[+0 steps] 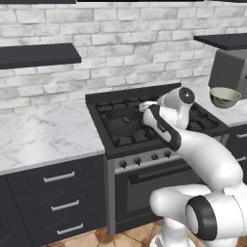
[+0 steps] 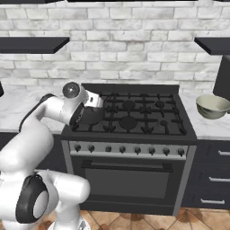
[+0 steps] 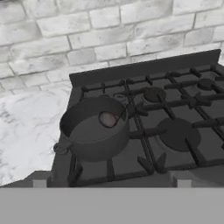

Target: Open the cabinet and move the ladle to the pot. Then close the cabinet.

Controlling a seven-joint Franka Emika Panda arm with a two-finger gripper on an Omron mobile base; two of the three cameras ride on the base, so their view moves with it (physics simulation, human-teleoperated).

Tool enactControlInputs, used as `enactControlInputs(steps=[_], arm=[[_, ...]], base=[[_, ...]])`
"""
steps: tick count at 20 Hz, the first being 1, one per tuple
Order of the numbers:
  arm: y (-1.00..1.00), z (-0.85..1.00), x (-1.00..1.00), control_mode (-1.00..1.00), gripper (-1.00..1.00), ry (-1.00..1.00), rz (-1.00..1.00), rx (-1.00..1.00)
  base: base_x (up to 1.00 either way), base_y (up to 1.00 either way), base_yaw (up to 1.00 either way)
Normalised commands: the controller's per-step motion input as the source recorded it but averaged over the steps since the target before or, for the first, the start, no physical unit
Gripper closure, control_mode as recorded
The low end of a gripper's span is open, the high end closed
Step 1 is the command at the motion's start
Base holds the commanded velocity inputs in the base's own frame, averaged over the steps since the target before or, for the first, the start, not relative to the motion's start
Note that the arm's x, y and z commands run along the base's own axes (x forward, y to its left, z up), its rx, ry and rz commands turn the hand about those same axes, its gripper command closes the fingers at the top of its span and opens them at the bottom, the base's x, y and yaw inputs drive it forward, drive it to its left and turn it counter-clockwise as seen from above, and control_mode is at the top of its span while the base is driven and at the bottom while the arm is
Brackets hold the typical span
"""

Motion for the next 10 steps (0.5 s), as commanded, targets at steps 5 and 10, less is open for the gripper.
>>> enactControlInputs(steps=[5,10], arm=[[-0.04,0.55,-0.83,-1.0,-1.0,0.32,-0.15,0.0],[-0.08,0.09,-0.86,-1.0,-1.0,0.08,-0.09,0.07]], base=[[0.0,0.0,0.0],[0.0,0.0,0.0]])
